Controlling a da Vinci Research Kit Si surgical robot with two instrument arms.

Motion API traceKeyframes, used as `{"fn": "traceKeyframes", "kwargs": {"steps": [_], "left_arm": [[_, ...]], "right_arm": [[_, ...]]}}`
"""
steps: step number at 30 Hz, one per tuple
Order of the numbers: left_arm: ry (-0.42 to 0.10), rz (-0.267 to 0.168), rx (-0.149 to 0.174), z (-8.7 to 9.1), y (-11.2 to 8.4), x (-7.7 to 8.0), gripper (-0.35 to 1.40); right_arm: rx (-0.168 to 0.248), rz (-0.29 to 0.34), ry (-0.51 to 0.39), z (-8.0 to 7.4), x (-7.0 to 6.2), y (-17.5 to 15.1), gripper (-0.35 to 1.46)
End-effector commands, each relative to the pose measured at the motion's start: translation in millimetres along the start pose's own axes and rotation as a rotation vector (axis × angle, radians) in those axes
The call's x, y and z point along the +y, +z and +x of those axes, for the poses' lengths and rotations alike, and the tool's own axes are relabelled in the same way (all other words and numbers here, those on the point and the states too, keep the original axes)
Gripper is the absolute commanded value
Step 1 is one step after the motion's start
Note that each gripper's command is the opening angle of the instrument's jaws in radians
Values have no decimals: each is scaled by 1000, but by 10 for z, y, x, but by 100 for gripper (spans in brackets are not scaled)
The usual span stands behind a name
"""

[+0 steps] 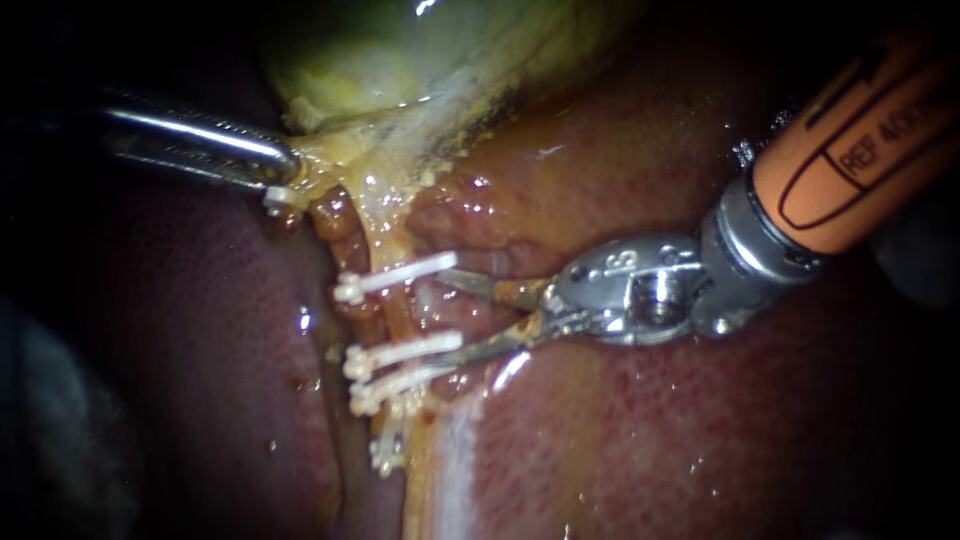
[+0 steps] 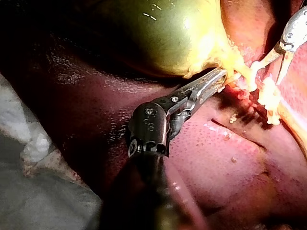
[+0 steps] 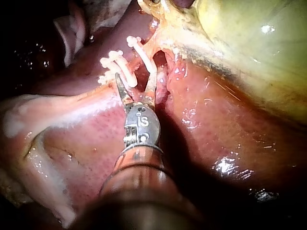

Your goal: Go to the cutting position right tube

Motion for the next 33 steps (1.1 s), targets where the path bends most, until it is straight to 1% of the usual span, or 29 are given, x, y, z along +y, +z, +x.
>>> {"fn": "traceKeyframes", "kwargs": {"steps": [1,5,12,15,19,21,26,29,33], "left_arm": [[0,0,0,0,0,0,-35],[0,0,0,0,0,0,-35],[0,0,0,0,0,0,-35],[0,0,0,0,0,0,-35],[0,0,0,0,0,0,-35],[0,0,0,0,0,0,-35],[0,1,0,0,0,0,-35],[0,1,0,0,0,0,-35],[0,1,0,0,0,0,-35]], "right_arm": [[8,7,5,1,0,1,135],[20,45,10,4,1,6,132],[40,76,20,4,3,20,132],[39,82,19,2,4,26,132],[60,93,26,2,6,32,132],[76,110,32,2,6,33,132],[127,156,54,7,7,40,132],[135,177,61,12,7,47,132],[140,186,62,17,7,56,130]]}}
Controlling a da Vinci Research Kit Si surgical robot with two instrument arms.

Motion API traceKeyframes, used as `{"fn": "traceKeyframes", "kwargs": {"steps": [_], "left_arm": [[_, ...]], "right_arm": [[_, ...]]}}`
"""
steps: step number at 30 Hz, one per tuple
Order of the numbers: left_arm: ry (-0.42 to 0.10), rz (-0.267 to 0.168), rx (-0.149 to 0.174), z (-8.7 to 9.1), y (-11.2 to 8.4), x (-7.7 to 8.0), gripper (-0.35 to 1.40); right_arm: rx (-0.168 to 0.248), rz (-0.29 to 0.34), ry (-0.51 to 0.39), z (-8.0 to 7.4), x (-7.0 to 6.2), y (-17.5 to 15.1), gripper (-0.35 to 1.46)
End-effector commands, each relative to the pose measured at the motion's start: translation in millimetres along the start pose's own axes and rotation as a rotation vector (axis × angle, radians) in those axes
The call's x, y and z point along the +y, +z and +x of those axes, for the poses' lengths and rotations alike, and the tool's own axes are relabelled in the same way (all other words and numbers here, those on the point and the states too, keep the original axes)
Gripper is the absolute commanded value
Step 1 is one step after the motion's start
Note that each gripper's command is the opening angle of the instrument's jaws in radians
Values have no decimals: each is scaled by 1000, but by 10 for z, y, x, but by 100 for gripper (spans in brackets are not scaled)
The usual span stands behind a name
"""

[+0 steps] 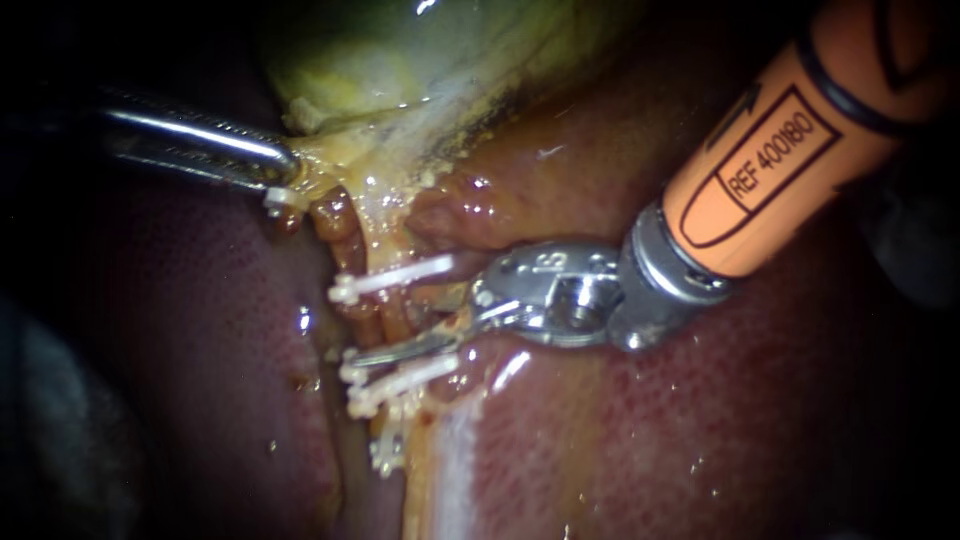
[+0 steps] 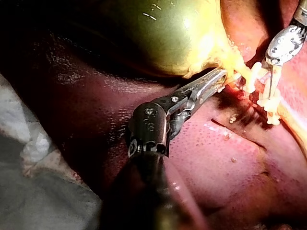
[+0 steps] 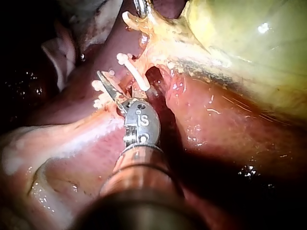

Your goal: Go to the cutting position right tube

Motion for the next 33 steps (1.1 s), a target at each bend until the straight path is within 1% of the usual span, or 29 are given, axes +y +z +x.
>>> {"fn": "traceKeyframes", "kwargs": {"steps": [1,7,10,16,21,27,33], "left_arm": [[0,0,0,0,0,0,-35],[0,0,0,0,0,0,-35],[0,0,0,0,1,0,-35],[0,1,0,0,1,1,-35],[-1,4,1,1,1,2,-35],[-1,5,2,1,2,2,-35],[-1,5,2,1,2,2,-35]], "right_arm": [[-1,-1,-1,1,1,2,130],[5,-2,2,2,3,15,130],[17,-1,0,2,5,22,130],[38,10,1,4,7,30,130],[43,26,0,6,7,34,130],[60,44,-1,10,3,40,130],[52,88,-10,14,-9,41,130]]}}
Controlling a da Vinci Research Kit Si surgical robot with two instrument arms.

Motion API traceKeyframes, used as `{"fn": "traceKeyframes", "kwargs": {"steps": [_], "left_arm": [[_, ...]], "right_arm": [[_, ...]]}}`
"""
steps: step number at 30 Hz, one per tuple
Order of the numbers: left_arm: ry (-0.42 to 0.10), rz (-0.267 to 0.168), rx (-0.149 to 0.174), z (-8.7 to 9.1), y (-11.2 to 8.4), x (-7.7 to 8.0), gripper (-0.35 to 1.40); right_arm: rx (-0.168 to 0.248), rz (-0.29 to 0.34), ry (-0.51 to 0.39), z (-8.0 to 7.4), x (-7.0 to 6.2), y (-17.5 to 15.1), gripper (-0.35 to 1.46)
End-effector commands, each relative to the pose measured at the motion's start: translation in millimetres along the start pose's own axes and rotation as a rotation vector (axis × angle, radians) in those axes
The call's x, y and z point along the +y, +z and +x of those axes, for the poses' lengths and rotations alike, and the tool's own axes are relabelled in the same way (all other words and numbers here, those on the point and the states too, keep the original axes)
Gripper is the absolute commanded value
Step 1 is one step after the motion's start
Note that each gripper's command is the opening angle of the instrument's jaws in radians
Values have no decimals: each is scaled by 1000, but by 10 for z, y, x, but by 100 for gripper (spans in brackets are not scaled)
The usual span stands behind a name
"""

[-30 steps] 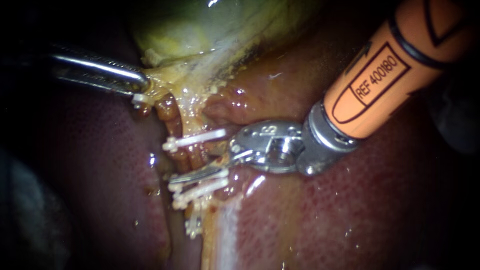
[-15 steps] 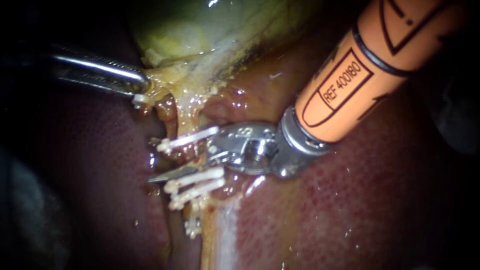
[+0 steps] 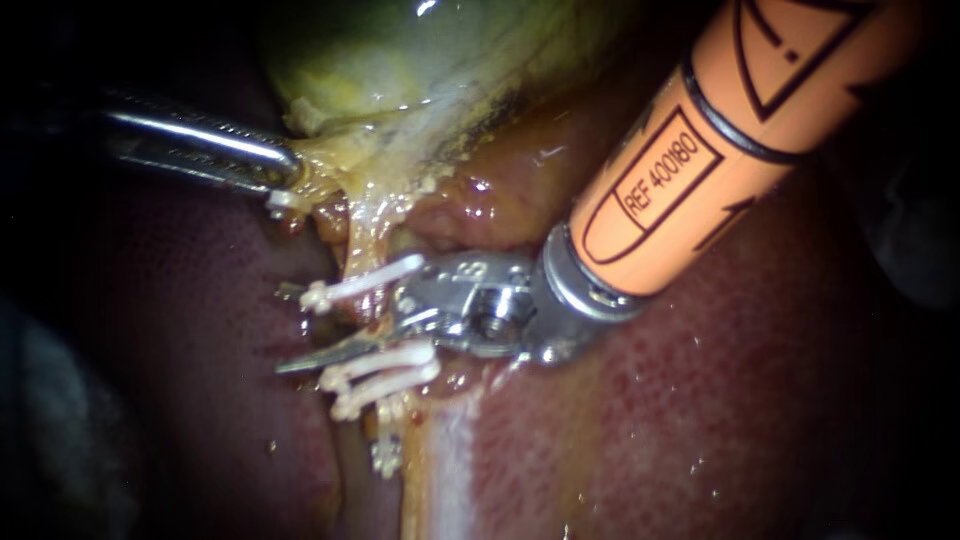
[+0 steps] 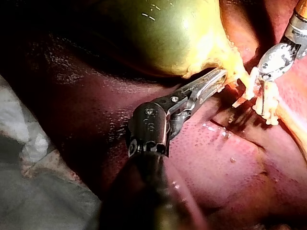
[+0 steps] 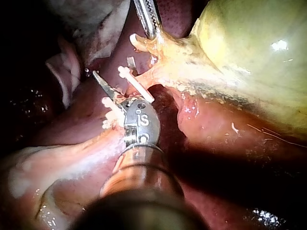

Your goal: Go to the cutting position right tube

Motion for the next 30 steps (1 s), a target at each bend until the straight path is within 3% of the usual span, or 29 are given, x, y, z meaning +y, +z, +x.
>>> {"fn": "traceKeyframes", "kwargs": {"steps": [1,14,30], "left_arm": [[0,0,0,0,0,0,-35],[0,0,0,0,0,0,-35],[0,0,0,0,0,-1,-35]], "right_arm": [[-3,8,0,2,-3,0,130],[43,55,2,28,-32,-5,130],[48,59,8,30,-33,-6,130]]}}
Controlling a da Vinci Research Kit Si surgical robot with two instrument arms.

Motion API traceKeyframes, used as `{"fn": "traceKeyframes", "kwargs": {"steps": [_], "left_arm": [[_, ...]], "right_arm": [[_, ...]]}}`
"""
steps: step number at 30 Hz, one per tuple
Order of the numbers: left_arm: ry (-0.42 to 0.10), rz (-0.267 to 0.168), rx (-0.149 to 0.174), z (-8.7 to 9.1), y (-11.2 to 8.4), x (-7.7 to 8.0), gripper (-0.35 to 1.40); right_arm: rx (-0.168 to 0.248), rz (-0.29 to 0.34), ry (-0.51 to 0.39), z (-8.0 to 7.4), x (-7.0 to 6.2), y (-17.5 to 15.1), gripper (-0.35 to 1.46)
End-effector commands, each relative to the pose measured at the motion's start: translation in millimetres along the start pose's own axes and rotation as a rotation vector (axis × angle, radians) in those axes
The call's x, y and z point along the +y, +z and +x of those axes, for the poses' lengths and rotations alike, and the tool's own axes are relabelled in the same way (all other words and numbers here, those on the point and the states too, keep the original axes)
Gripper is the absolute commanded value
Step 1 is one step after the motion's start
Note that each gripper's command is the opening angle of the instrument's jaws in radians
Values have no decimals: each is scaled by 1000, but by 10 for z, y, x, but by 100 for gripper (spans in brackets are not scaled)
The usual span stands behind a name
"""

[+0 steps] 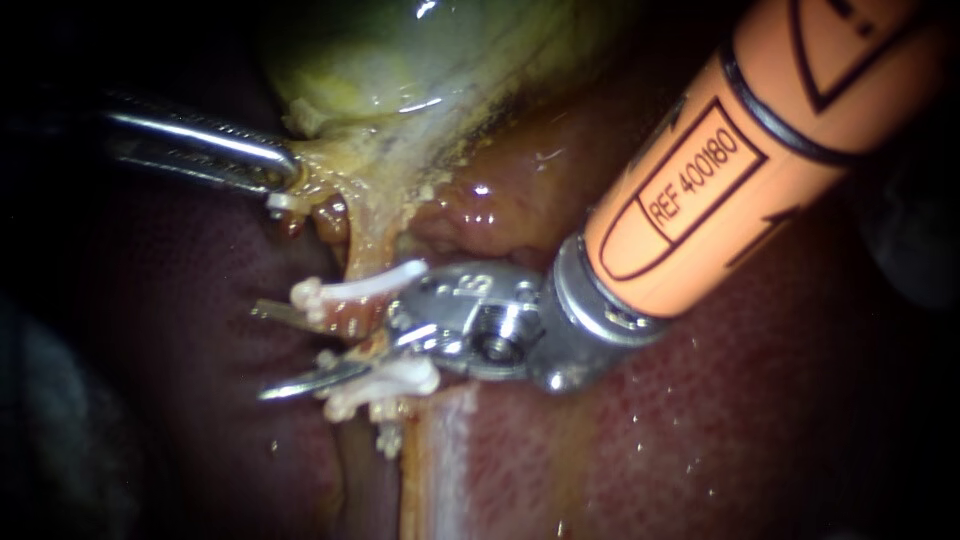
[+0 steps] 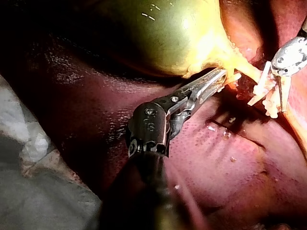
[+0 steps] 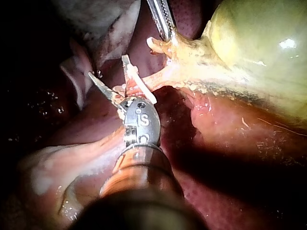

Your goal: Go to the cutting position right tube

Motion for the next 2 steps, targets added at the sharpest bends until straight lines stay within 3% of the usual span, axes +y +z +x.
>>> {"fn": "traceKeyframes", "kwargs": {"steps": [1,2], "left_arm": [[0,0,0,0,0,0,-35],[0,0,0,0,1,-1,-35]], "right_arm": [[-1,1,0,0,0,0,130],[-1,0,6,-1,1,0,130]]}}
